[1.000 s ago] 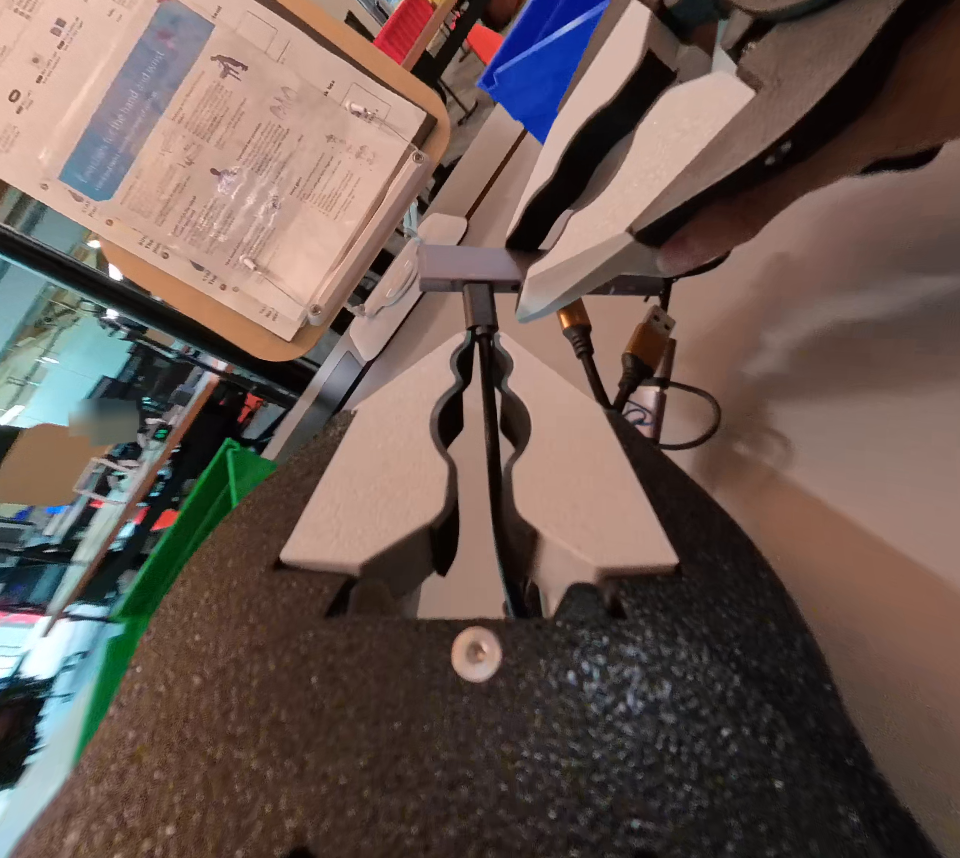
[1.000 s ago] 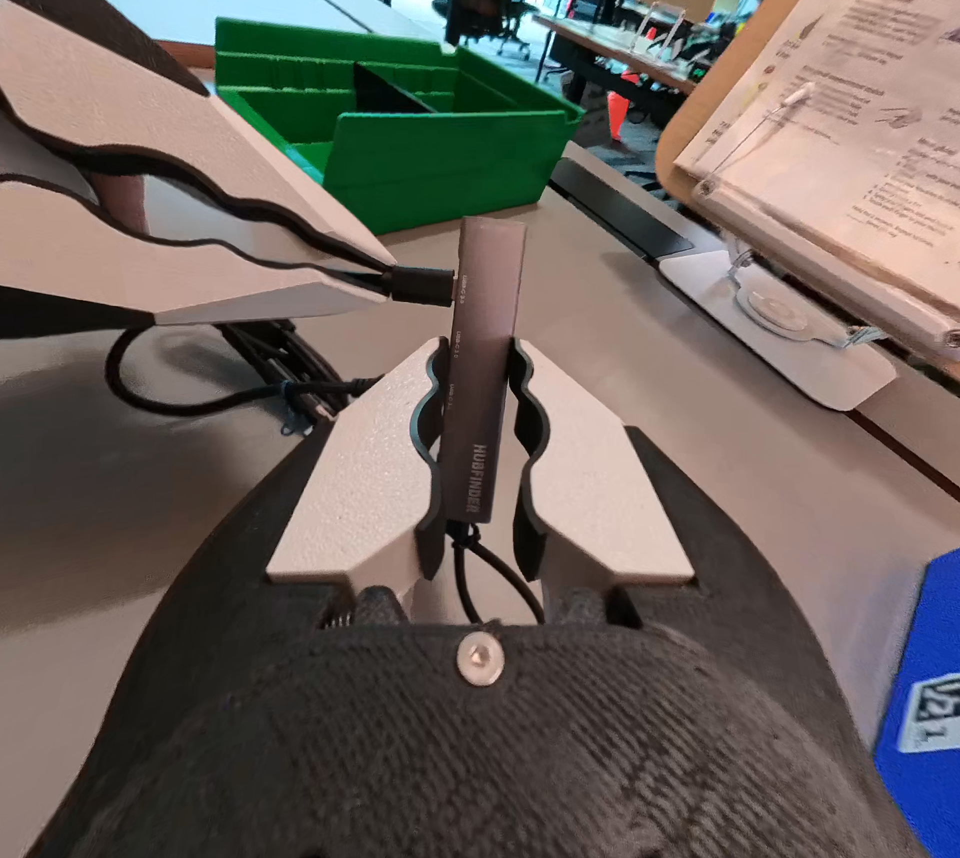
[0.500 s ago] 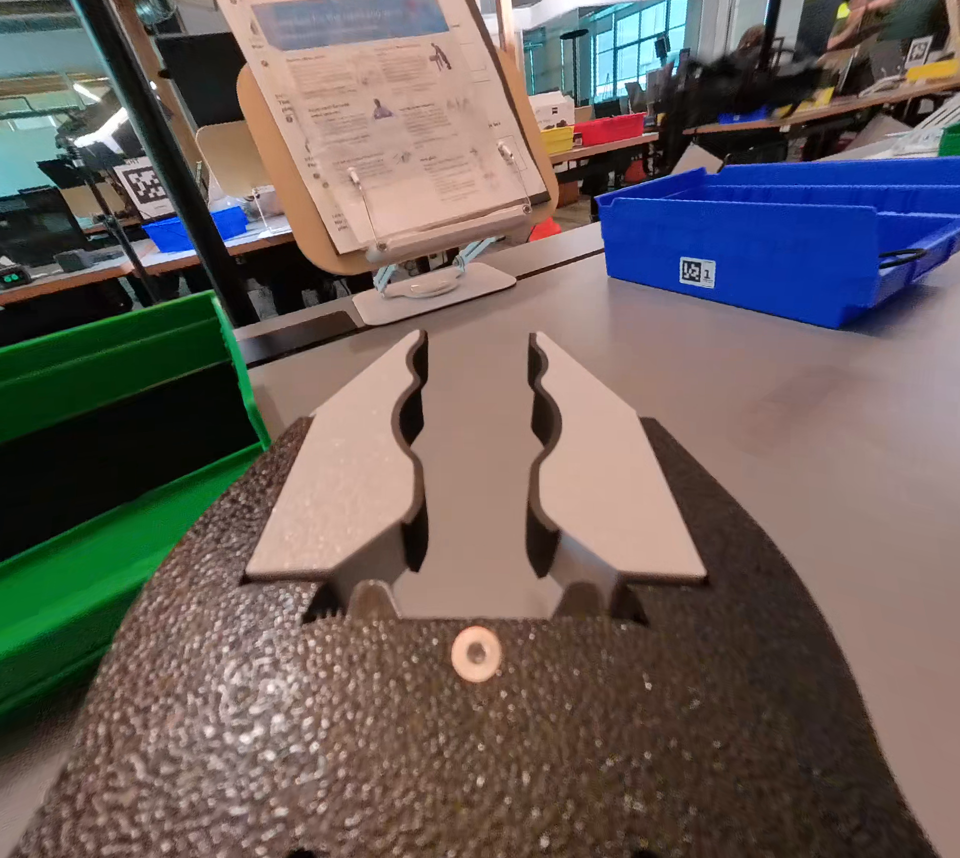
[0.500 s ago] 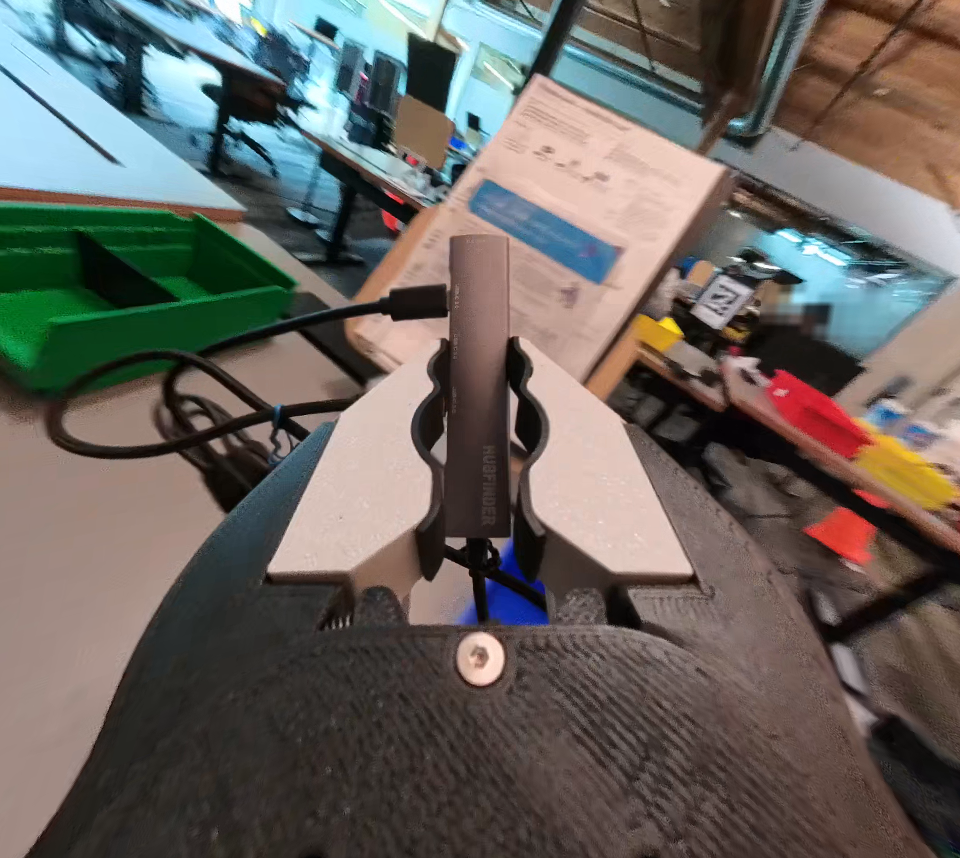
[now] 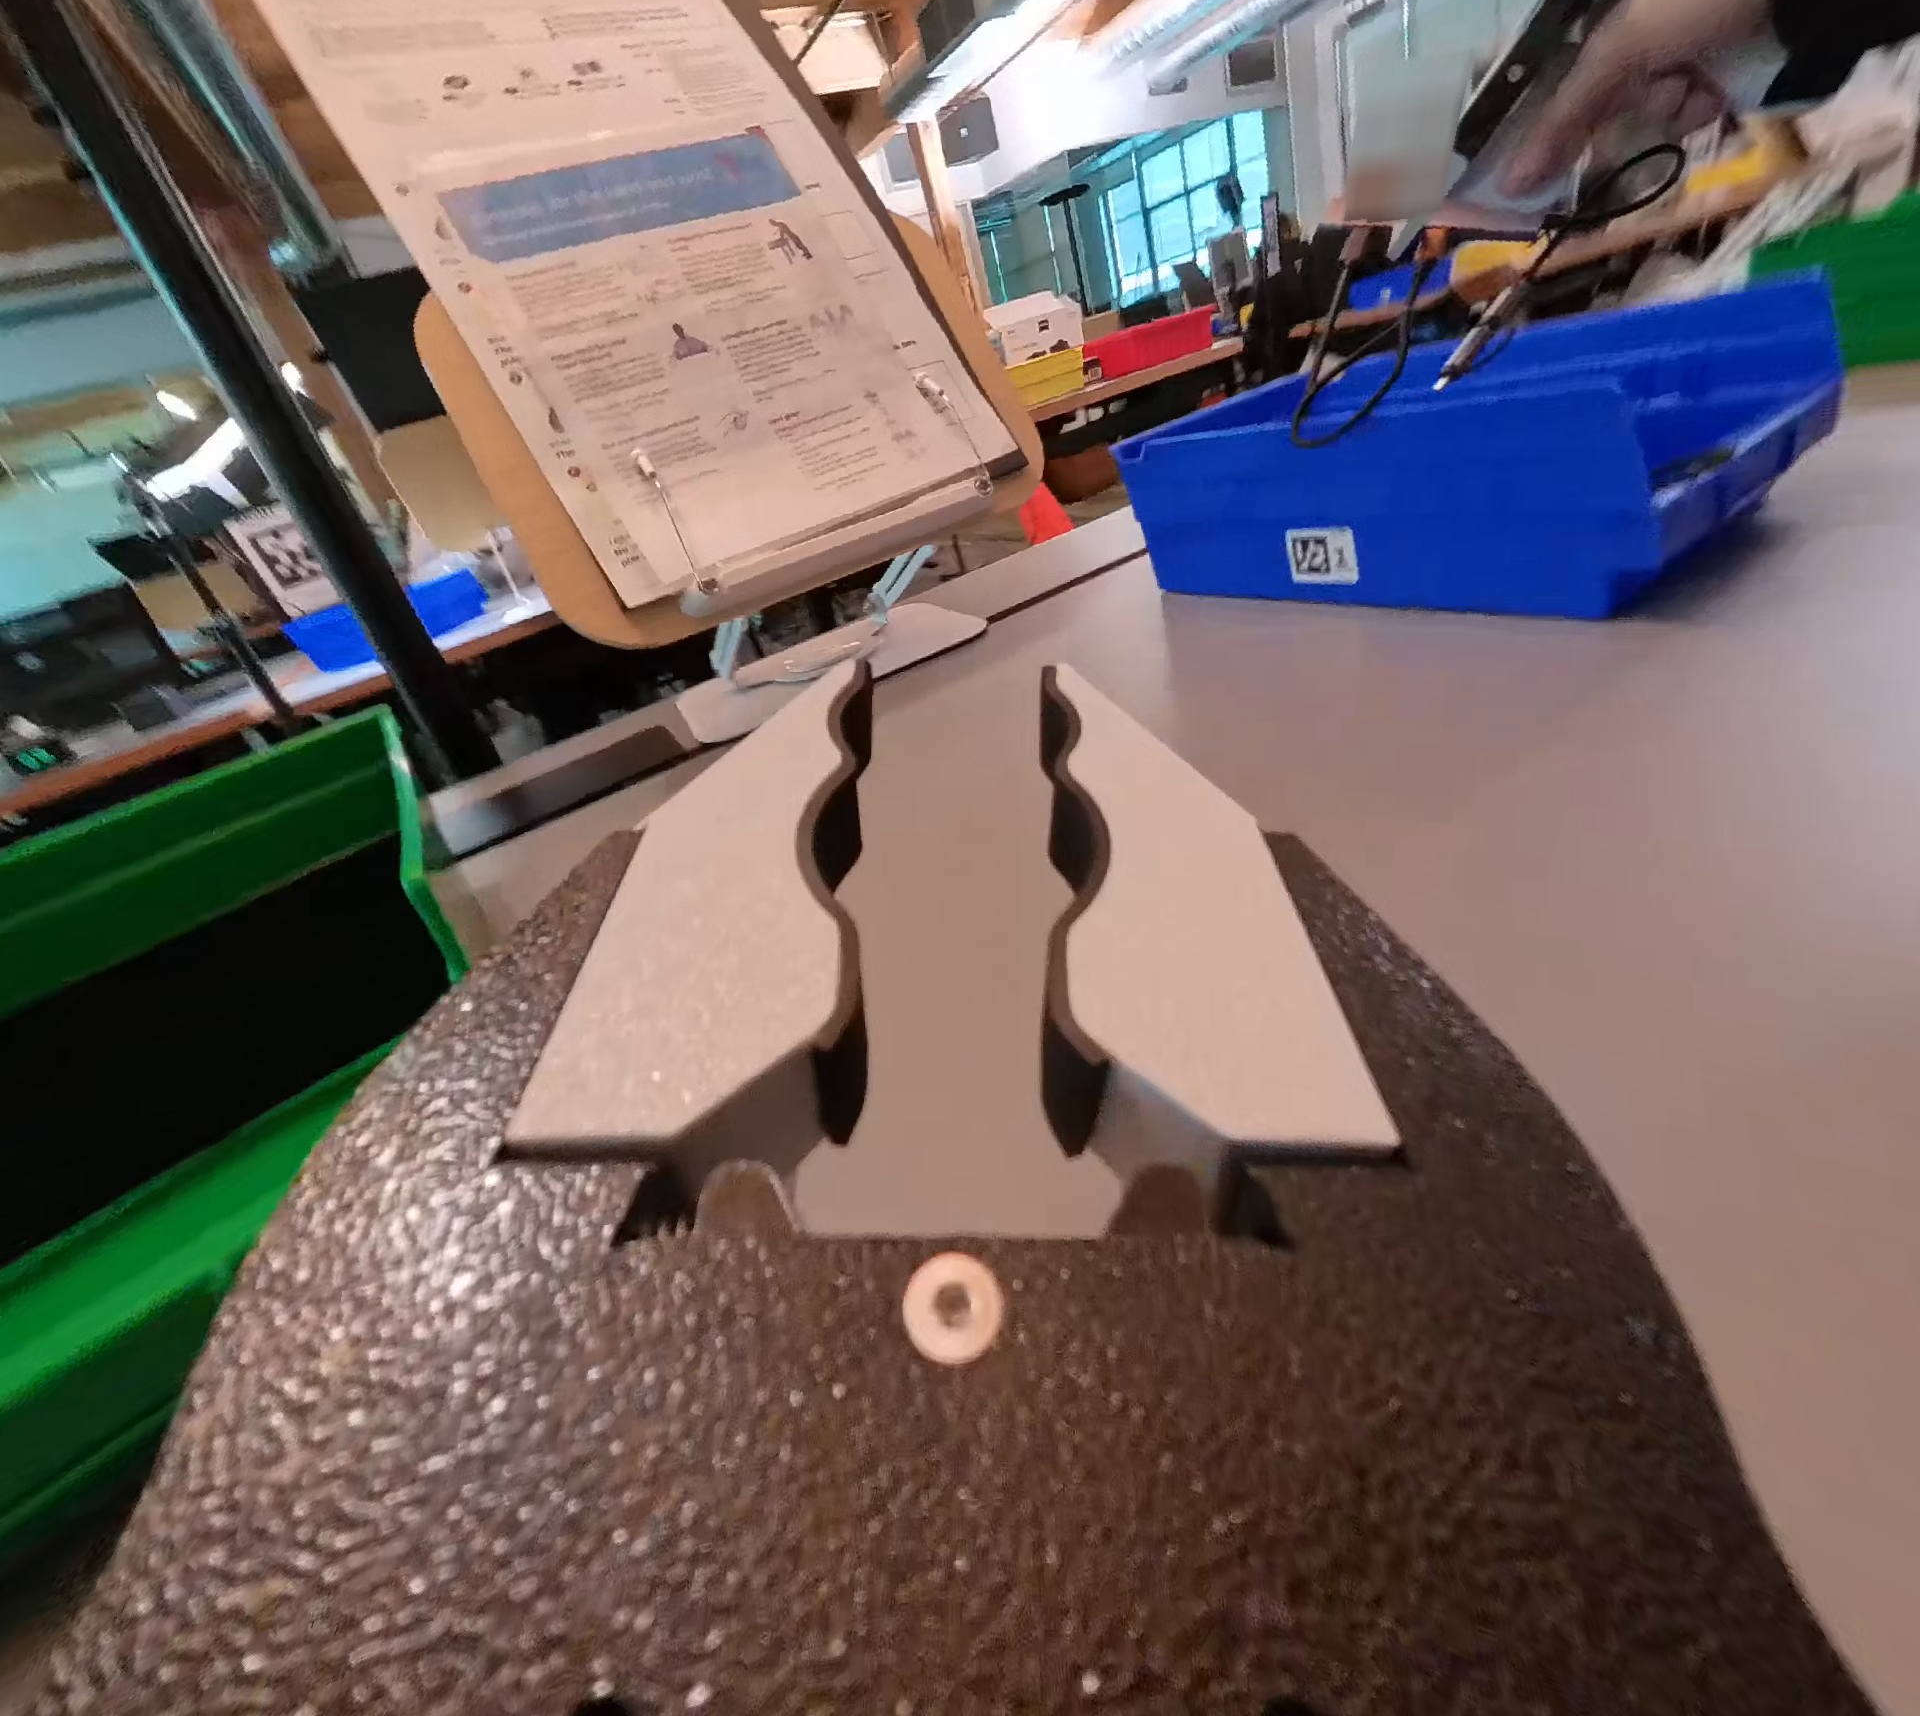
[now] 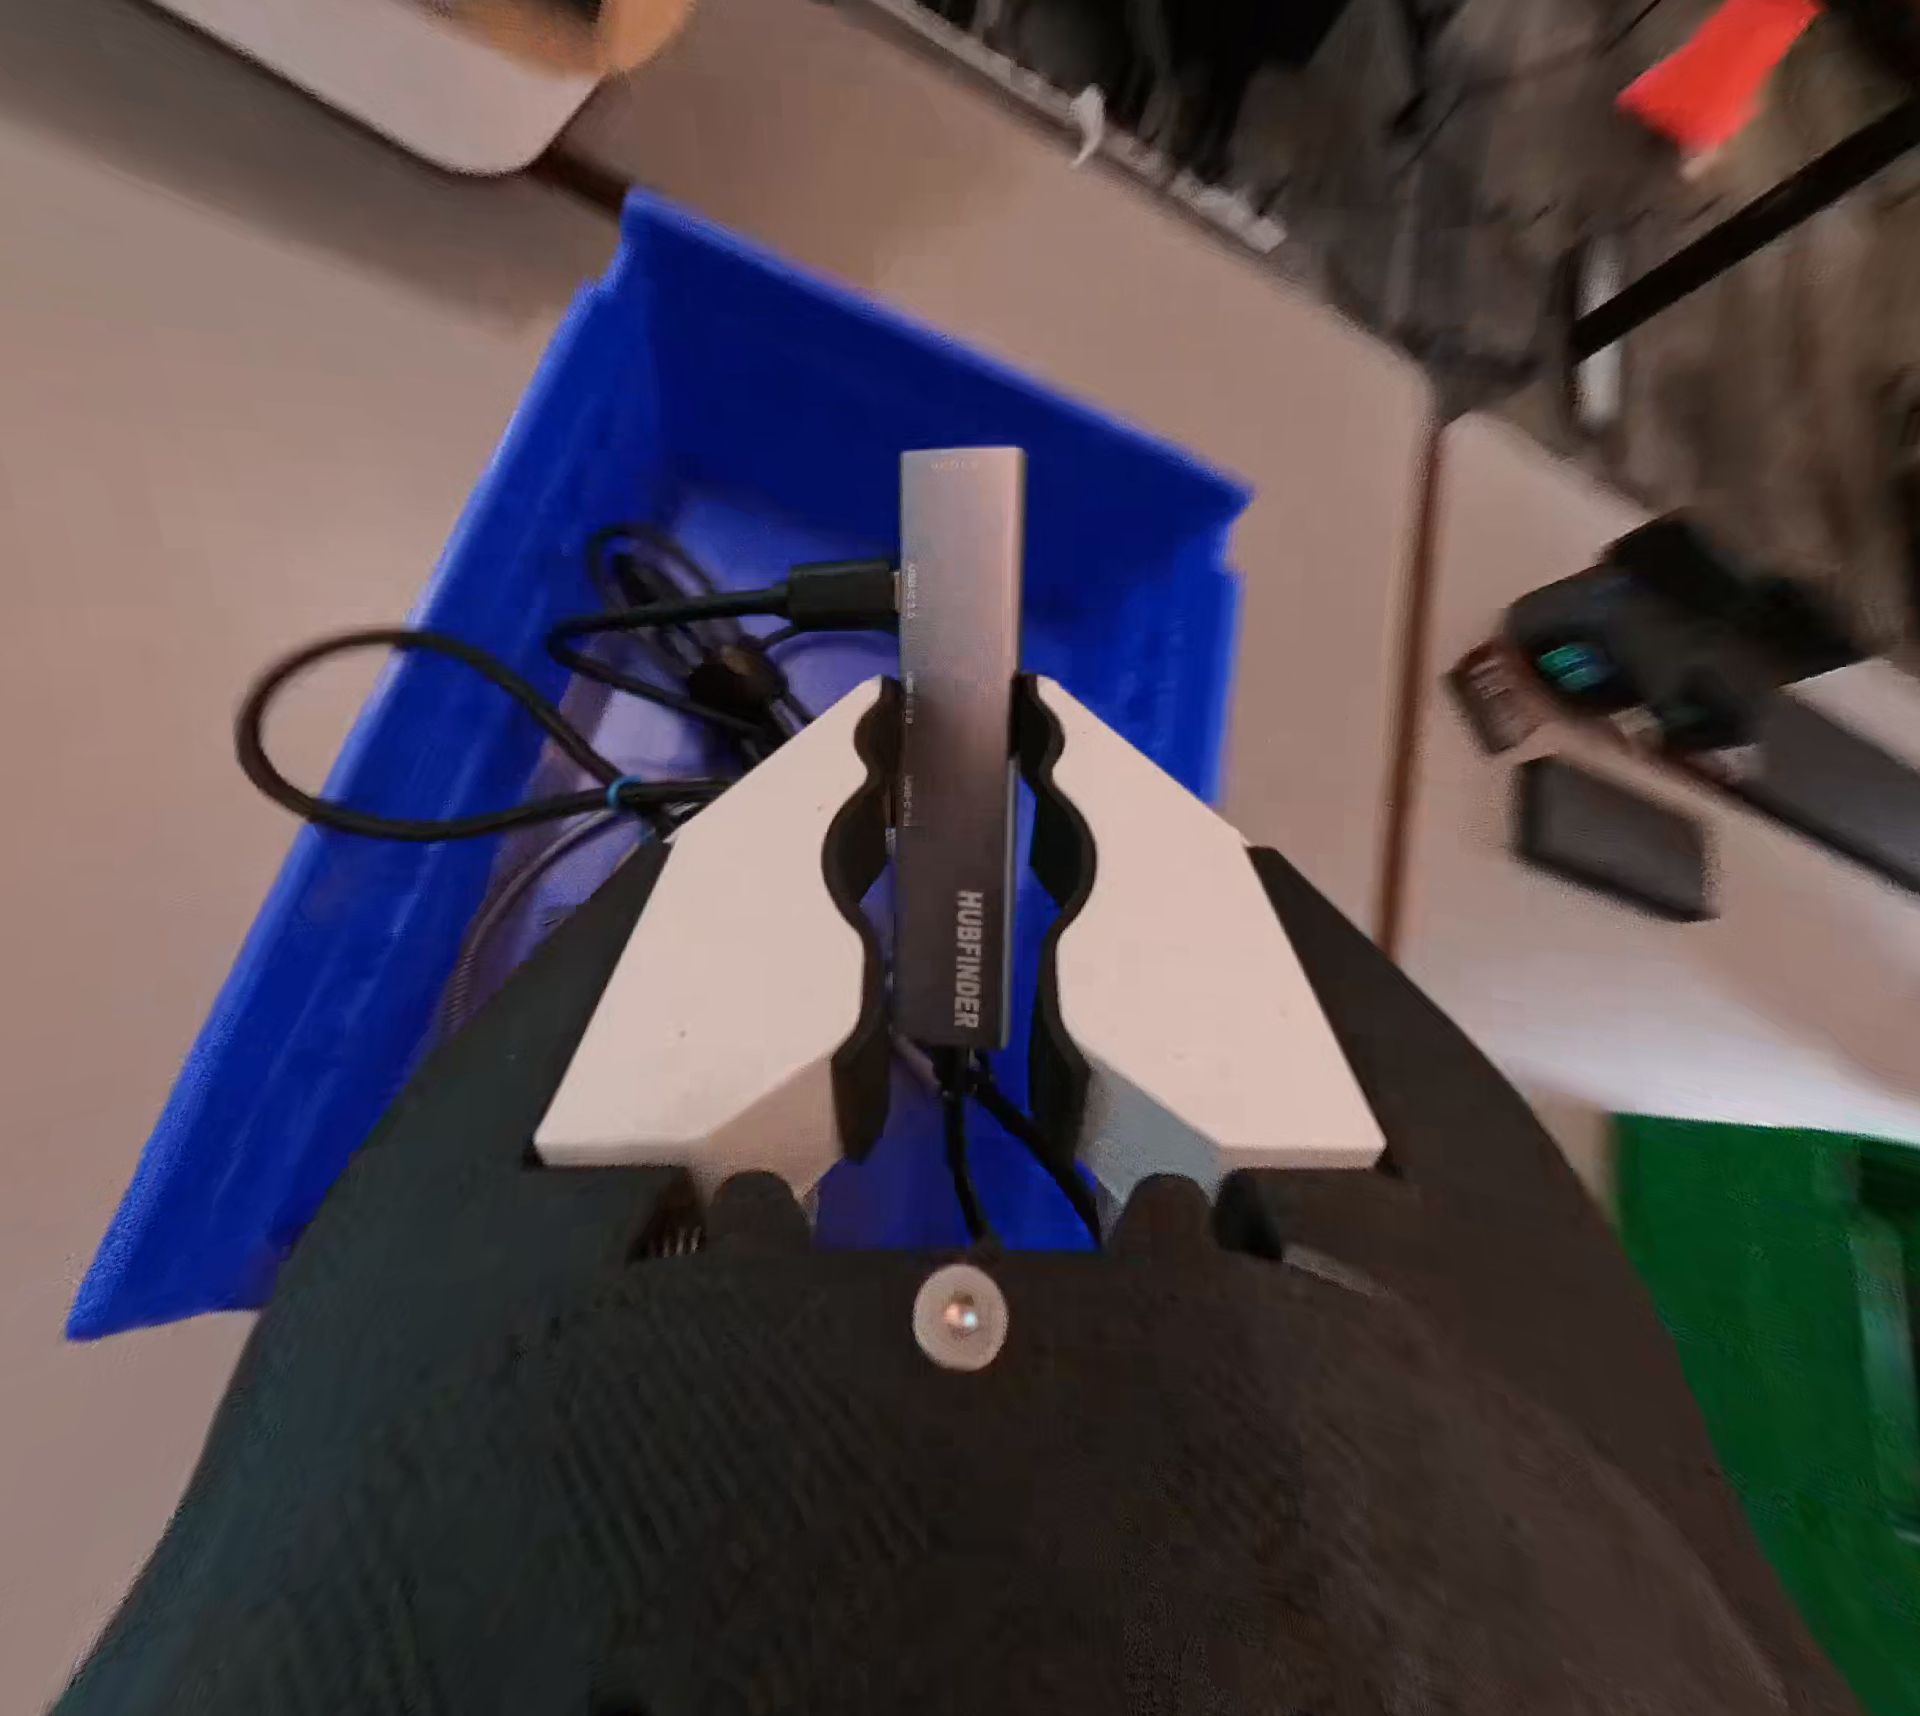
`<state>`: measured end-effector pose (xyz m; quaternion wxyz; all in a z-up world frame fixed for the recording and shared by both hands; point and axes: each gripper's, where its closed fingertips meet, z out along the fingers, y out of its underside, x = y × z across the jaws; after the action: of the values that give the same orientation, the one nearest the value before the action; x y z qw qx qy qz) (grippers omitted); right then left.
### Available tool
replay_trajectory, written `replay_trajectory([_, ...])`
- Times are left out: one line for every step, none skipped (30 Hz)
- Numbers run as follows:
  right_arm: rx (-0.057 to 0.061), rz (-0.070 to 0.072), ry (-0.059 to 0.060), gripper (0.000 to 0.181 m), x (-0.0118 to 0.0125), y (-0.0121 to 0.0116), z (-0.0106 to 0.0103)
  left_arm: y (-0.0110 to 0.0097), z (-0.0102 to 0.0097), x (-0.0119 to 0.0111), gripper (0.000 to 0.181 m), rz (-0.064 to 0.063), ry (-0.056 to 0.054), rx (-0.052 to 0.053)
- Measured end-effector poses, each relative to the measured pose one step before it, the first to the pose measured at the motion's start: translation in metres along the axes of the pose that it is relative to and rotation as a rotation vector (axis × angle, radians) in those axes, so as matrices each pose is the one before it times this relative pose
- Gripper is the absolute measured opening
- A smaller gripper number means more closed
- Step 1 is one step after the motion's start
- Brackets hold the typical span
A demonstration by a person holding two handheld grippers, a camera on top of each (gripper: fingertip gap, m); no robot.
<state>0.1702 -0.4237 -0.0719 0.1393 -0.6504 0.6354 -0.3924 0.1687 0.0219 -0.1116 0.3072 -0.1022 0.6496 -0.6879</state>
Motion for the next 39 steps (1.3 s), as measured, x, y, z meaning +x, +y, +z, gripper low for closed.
replay_trajectory([-0.0399,0.0375,-0.0598,0.021,-0.01100,0.01509,0.01061,0.00169,-0.00019,0.00239,0.029,0.0510,-0.0032,-0.0099])
replay_trajectory([-0.0424,0.0312,-0.0530,0.024,-0.00858,0.01493,0.00918,0.00102,0.00005,0.00268,0.029,0.0309,0.0013,-0.0079])
replay_trajectory([-0.0241,0.0173,-0.0269,0.042,-0.00383,0.01097,0.00582,-0.00039,0.00003,0.00247,0.029,0.0105,0.0054,-0.0011])
replay_trajectory([0.0018,0.0075,0.0029,0.057,0.00141,0.00732,-0.00062,-0.00076,-0.00033,0.00128,0.029,-0.0004,0.0026,0.0026])
replay_trajectory([0.0319,0.0007,0.0272,0.061,0.00522,0.00296,-0.00651,-0.00043,-0.00057,-0.00004,0.029,-0.0027,-0.0022,0.0015])
replay_trajectory([0.0433,-0.0017,0.0323,0.065,0.00621,0.00156,-0.01085,0.00006,-0.00053,-0.00050,0.028,-0.0048,-0.0043,-0.0010])
replay_trajectory([0.0351,-0.0036,0.0326,0.069,0.00647,0.00278,-0.01369,0.00062,-0.00028,-0.00043,0.028,-0.0072,-0.0039,-0.0056])
replay_trajectory([0.0305,0.0066,0.0395,0.070,0.00708,0.00525,-0.01633,0.00051,-0.00015,0.00059,0.028,-0.0041,-0.0009,-0.0075])
replay_trajectory([0.0439,0.0179,0.0284,0.069,0.00477,0.00551,-0.01796,0.00054,0.00030,0.00179,0.028,0.0014,0.0005,-0.0084])
replay_trajectory([0.0592,0.0256,0.0075,0.069,0.00034,0.00500,-0.01827,0.00046,0.00088,0.00316,0.027,0.0084,0.0009,-0.0097])
replay_trajectory([0.0585,0.0328,-0.0092,0.068,-0.00354,0.00707,-0.01758,0.00109,0.00234,0.00480,0.027,0.0057,0.0048,-0.0185])
replay_trajectory([0.0549,0.0266,-0.0132,0.067,-0.00526,0.00839,-0.01497,0.00154,0.00429,0.00724,0.027,-0.0081,0.0140,-0.0277])
replay_trajectory([0.0437,0.0151,-0.0077,0.067,-0.00474,0.01031,-0.01155,0.00035,0.00647,0.01128,0.028,-0.0274,0.0320,-0.0296])
replay_trajectory([0.0284,0.0136,0.0089,0.067,-0.00153,0.01181,-0.00771,-0.00121,0.00872,0.01479,0.029,-0.0325,0.0469,-0.0317])
replay_trajectory([0.0161,0.0188,0.0255,0.069,0.00218,0.01211,-0.00431,-0.00288,0.01084,0.01528,0.031,-0.0224,0.0435,-0.0345])
replay_trajectory([0.0098,0.0361,0.0343,0.072,0.00458,0.01198,-0.00209,-0.00530,0.01257,0.01416,0.035,-0.0167,0.0330,-0.0373])
replay_trajectory([0.0151,0.0400,0.0297,0.075,0.00513,0.00902,0.00035,-0.00818,0.01423,0.01334,0.040,-0.0255,0.0264,-0.0352])
replay_trajectory([0.0191,0.0324,0.0204,0.075,0.00510,0.00153,0.00271,-0.00966,0.01601,0.01349,0.046,-0.0419,0.0294,-0.0401])
replay_trajectory([-0.0030,0.0165,0.0119,0.081,0.00406,-0.00199,0.00010,-0.01121,0.01762,0.01472,0.056,-0.0556,0.0389,-0.0406])
replay_trajectory([0.0071,0.0048,0.0226,0.087,0.00560,-0.00619,-0.00320,-0.01264,0.01853,0.01582,0.071,-0.0652,0.0490,-0.0336])
replay_trajectory([0.0438,0.0088,0.0396,0.088,0.00753,-0.01087,-0.00498,-0.01217,0.01915,0.01604,0.079,-0.0656,0.0519,-0.0352])
replay_trajectory([0.0604,0.0096,0.0261,0.088,0.00501,-0.01201,-0.00472,-0.01054,0.02003,0.01457,0.083,-0.0558,0.0465,-0.0371])
replay_trajectory([0.0412,0.0010,0.0014,0.088,0.00114,-0.00862,-0.00346,-0.00958,0.02078,0.00979,0.087,-0.0420,0.0234,-0.0312])
replay_trajectory([0.0071,-0.0114,-0.0134,0.089,-0.00084,-0.00300,-0.00194,-0.00915,0.02123,0.00283,0.087,-0.0240,-0.0131,-0.0268])
replay_trajectory([-0.0202,-0.0159,-0.0161,0.090,-0.00124,0.00164,-0.00061,-0.00759,0.02082,-0.00221,0.091,-0.0130,-0.0401,-0.0310])
replay_trajectory([-0.0248,-0.0113,-0.0067,0.093,0.00017,0.00265,-0.00006,-0.00533,0.01976,-0.00488,0.098,-0.0079,-0.0511,-0.0392])
replay_trajectory([-0.0108,-0.0045,0.0023,0.095,0.00094,0.00092,-0.00029,-0.00341,0.01841,-0.00652,0.101,-0.0065,-0.0531,-0.0445])
replay_trajectory([0.0057,-0.0023,-0.0024,0.095,-0.00056,-0.00130,-0.00078,-0.00187,0.01686,-0.00748,0.101,-0.0035,-0.0522,-0.0437])
replay_trajectory([0.0131,-0.0015,-0.0115,0.094,-0.00267,-0.00266,-0.00115,0.00063,0.01503,-0.00759,0.099,-0.0032,-0.0429,-0.0476])
replay_trajectory([0.0128,0.0004,-0.0148,0.093,-0.00371,-0.00294,-0.00099,0.00251,0.01289,-0.00725,0.099,0.0043,-0.0309,-0.0513])
replay_trajectory([0.0090,0.0008,-0.0136,0.093,-0.00379,-0.00247,-0.00062,0.00343,0.01029,-0.00743,0.102,-0.0061,-0.0270,-0.0464])
replay_trajectory([0.0066,-0.0028,-0.0144,0.093,-0.00414,-0.00238,-0.00025,0.00489,0.00755,-0.00433,0.090,-0.0038,-0.0054,-0.0427])
replay_trajectory([0.0051,-0.0066,-0.0177,0.092,-0.00481,-0.00198,-0.00003,0.00560,0.00547,-0.00125,0.071,0.0211,0.0151,-0.0331])
replay_trajectory([0.0034,-0.0073,-0.0167,0.091,-0.00479,-0.00165,0.00030,0.00670,0.00331,-0.00466,0.049,0.0320,-0.0080,-0.0240])
replay_trajectory([0.0023,-0.0078,-0.0156,0.091,-0.00490,-0.00132,0.00019,0.00519,0.00078,-0.01215,0.034,0.0298,-0.0544,-0.0032])
replay_trajectory([0.0009,-0.0089,-0.0166,0.090,-0.00537,-0.00147,-0.00010,0.00359,-0.00129,-0.01535,0.023,0.0359,-0.0637,0.0156])
replay_trajectory([0.0001,-0.0098,-0.0208,0.089,-0.00643,-0.00189,-0.00054,0.00487,-0.00299,-0.01588,0.013,0.0225,-0.0465,0.0142])
replay_trajectory([0.0035,-0.0091,-0.0230,0.089,-0.00728,-0.00310,-0.00077,0.00563,-0.00473,-0.01080,0.006,-0.0109,0.0136,0.0163])
replay_trajectory([0.0105,-0.0059,-0.0221,0.089,-0.00791,-0.00457,-0.00099,0.00667,-0.00671,-0.00728,0.004,-0.0401,0.0551,0.0206])
